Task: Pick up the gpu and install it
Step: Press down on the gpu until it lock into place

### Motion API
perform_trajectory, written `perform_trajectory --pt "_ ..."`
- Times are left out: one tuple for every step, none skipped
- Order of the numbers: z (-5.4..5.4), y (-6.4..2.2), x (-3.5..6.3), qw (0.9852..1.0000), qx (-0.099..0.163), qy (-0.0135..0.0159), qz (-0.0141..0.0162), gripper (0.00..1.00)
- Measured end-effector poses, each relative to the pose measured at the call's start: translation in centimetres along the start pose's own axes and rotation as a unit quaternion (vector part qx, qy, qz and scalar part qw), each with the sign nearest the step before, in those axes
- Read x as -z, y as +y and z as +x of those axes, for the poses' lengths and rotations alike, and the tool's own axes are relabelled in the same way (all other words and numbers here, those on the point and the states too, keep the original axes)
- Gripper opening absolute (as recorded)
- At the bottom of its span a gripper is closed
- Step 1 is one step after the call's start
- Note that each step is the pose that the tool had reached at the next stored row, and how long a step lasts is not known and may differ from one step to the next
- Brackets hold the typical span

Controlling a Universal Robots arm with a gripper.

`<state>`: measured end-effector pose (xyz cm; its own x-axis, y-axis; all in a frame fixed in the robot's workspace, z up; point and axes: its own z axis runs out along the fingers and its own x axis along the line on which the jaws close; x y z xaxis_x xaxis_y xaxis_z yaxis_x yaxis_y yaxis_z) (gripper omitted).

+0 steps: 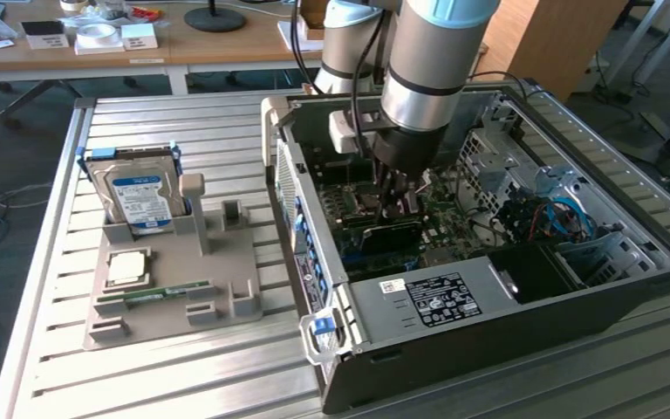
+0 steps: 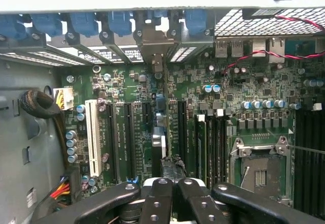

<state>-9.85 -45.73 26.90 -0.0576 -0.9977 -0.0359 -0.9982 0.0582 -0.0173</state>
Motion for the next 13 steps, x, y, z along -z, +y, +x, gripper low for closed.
perform_trajectory --pt "0.0 0.0 0.0 1.0 0.0 0.0 0.0 0.11" --pt "-0.02 0.0 -0.03 1.0 0.0 -0.0002 0.0001 0.11" --pt "-0.06 0.01 -0.05 1.0 0.0 -0.0003 0.0001 0.11" --pt "-0.09 0.01 -0.05 1.0 0.0 -0.0003 0.0001 0.11" --pt "-0.09 0.01 -0.05 1.0 0.0 -0.0003 0.0001 0.11" --pt "-0.09 0.01 -0.05 1.0 0.0 -0.0002 0.0001 0.11" --pt "-0.09 0.01 -0.05 1.0 0.0 -0.0002 0.0001 0.11" --pt "-0.09 0.01 -0.05 1.0 0.0 -0.0002 0.0 0.11" --pt "-0.09 0.01 -0.05 1.0 0.0 -0.0002 0.0 0.11" --pt "-0.1 0.01 -0.1 1.0 0.0 -0.0003 0.0001 0.11" --pt "-0.09 0.01 -0.17 1.0 0.0 -0.0003 0.0001 0.11" --pt "-0.09 0.01 -0.21 1.0 0.0 -0.0002 0.0 0.11" --pt "-0.09 0.01 -0.21 1.0 0.0 -0.0001 0.0 0.11"
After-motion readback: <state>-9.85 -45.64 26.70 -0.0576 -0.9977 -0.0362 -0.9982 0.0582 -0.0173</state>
